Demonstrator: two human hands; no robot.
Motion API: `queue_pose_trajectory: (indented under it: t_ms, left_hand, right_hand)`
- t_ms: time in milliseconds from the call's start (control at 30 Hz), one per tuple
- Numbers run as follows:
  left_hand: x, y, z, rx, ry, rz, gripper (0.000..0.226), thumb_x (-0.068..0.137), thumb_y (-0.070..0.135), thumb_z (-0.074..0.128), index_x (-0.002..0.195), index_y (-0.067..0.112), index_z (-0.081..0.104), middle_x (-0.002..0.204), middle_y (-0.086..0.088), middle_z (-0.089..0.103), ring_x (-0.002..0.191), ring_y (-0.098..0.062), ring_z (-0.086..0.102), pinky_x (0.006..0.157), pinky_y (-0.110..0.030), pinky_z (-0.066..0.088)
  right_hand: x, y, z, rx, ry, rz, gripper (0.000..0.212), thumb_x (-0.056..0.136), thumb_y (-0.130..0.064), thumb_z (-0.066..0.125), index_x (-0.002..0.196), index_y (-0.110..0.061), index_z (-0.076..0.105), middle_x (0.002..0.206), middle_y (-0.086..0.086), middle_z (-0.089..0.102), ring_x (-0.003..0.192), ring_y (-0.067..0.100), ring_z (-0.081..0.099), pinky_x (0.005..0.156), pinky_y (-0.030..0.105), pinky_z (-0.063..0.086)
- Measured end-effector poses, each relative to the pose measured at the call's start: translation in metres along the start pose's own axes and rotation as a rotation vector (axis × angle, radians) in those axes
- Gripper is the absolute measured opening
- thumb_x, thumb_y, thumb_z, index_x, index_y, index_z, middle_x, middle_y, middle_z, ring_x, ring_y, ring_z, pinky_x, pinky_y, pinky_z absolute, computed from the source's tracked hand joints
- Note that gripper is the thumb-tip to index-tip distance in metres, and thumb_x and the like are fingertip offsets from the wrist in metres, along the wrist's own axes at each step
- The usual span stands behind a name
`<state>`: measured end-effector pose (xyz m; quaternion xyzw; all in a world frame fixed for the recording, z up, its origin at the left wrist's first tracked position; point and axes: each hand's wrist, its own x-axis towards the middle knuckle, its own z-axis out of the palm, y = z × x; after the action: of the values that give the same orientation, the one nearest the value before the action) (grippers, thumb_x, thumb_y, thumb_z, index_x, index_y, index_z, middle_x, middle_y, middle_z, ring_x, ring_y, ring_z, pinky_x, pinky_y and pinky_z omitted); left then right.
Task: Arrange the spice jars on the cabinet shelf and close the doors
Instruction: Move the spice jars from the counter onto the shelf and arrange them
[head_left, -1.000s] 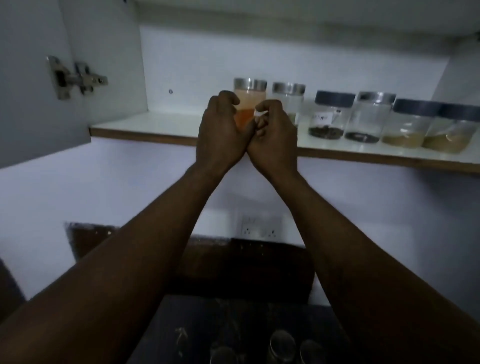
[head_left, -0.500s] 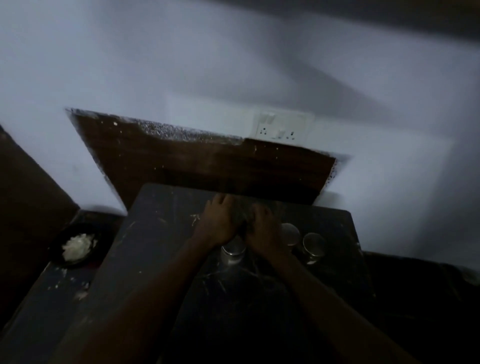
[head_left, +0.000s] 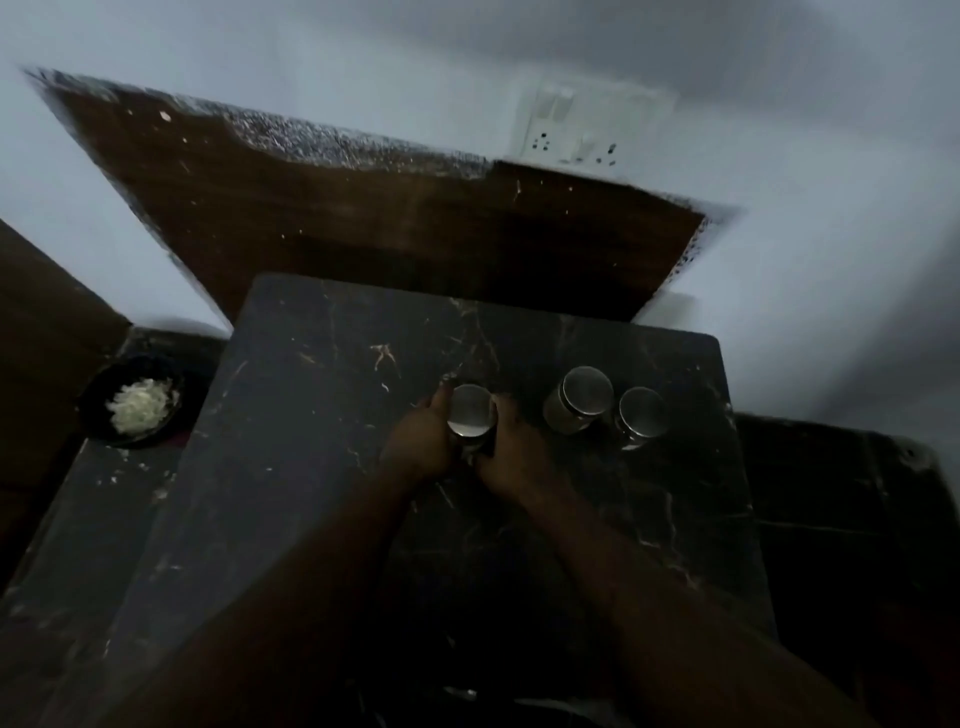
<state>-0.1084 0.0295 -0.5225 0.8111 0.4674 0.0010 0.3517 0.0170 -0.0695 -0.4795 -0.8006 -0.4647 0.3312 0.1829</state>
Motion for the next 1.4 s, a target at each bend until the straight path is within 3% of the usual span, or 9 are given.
queue_pose_trajectory:
  t_ms: [233,333,467,567,733,833,1033,1267,1400]
  left_hand:
    - [-0.009,0.000,-0.004,-0.177,0.116,0.096,0.081,0.068,0.072,0.065,0.134,0.032,0.043,0.118,-0.001,0.070,0.100,-0.027,0.068,0.075,-0.032,0.049]
    - [-0.022,0.013,-0.023,-0.296,0.216,0.106,0.064,0.061,0.064,0.081,0.110,0.045,0.045,0.105,0.018,0.063,0.093,-0.006,0.064,0.070,-0.026,0.051]
    - [-0.042,0.044,-0.071,-0.372,0.453,0.247,0.068,0.064,0.065,0.082,0.118,0.044,0.046,0.109,0.024,0.055,0.099,0.004,0.057,0.079,-0.027,0.054]
    - [-0.057,0.077,-0.124,-0.408,0.617,0.382,0.070,0.067,0.073,0.077,0.122,0.044,0.044,0.113,0.023,0.051,0.104,0.001,0.056,0.080,-0.035,0.058]
    - [-0.075,0.140,-0.233,-0.458,0.898,0.586,0.074,0.068,0.073,0.078,0.120,0.027,0.051,0.113,0.007,0.056,0.102,-0.012,0.061,0.077,-0.040,0.057]
    - [-0.091,0.175,-0.293,-0.464,1.065,0.709,0.068,0.069,0.066,0.082,0.118,0.028,0.053,0.110,0.009,0.056,0.100,-0.014,0.062,0.074,-0.030,0.056]
    - [-0.113,0.235,-0.392,-0.492,1.254,0.827,0.070,0.067,0.072,0.081,0.115,0.027,0.056,0.109,0.014,0.059,0.099,-0.013,0.064,0.069,-0.036,0.060]
    - [-0.090,0.282,-0.479,-0.352,1.363,0.712,0.078,0.065,0.088,0.067,0.114,0.029,0.056,0.106,0.016,0.060,0.090,-0.002,0.061,0.066,-0.019,0.052]
    - [-0.053,0.293,-0.505,-0.324,1.220,0.477,0.082,0.063,0.079,0.071,0.117,0.019,0.056,0.110,0.004,0.062,0.096,-0.016,0.063,0.069,-0.028,0.047]
  right_hand:
    - [-0.016,0.007,0.005,0.041,0.119,-0.080,0.086,0.085,-0.011,0.070,0.159,-0.016,0.027,0.152,0.008,0.051,0.135,0.029,0.053,0.107,0.040,0.046]
    - [-0.026,-0.005,-0.006,0.150,0.222,-0.162,0.088,0.085,-0.024,0.072,0.160,-0.013,0.026,0.159,0.007,0.042,0.143,0.022,0.046,0.114,0.039,0.042]
    - [-0.035,-0.040,-0.026,0.203,0.449,-0.380,0.096,0.083,-0.046,0.072,0.160,-0.017,0.022,0.159,-0.005,0.033,0.144,-0.005,0.031,0.115,0.014,0.032]
    - [-0.037,-0.083,-0.056,0.300,0.634,-0.520,0.093,0.086,-0.049,0.074,0.159,-0.018,0.026,0.157,-0.024,0.025,0.145,-0.008,0.031,0.112,0.008,0.029]
    - [-0.041,-0.173,-0.143,0.376,0.765,-0.766,0.094,0.087,-0.036,0.077,0.161,-0.016,0.023,0.161,0.003,0.037,0.145,0.013,0.044,0.111,0.028,0.047]
    - [-0.054,-0.227,-0.192,0.371,0.860,-0.896,0.093,0.083,-0.024,0.075,0.161,-0.016,0.025,0.159,0.001,0.039,0.141,0.017,0.050,0.103,0.042,0.053]
    - [-0.070,-0.309,-0.277,0.301,0.938,-1.040,0.110,0.076,-0.025,0.082,0.163,-0.027,0.017,0.152,-0.007,0.044,0.130,0.008,0.055,0.092,0.033,0.059]
    - [-0.050,-0.381,-0.356,0.169,1.001,-1.049,0.108,0.073,-0.036,0.069,0.164,-0.033,0.011,0.143,-0.001,0.047,0.126,0.014,0.053,0.092,0.031,0.053]
    - [-0.021,-0.398,-0.378,-0.019,0.924,-0.845,0.102,0.077,-0.025,0.069,0.164,-0.031,0.015,0.136,0.009,0.043,0.113,0.026,0.059,0.087,0.037,0.054]
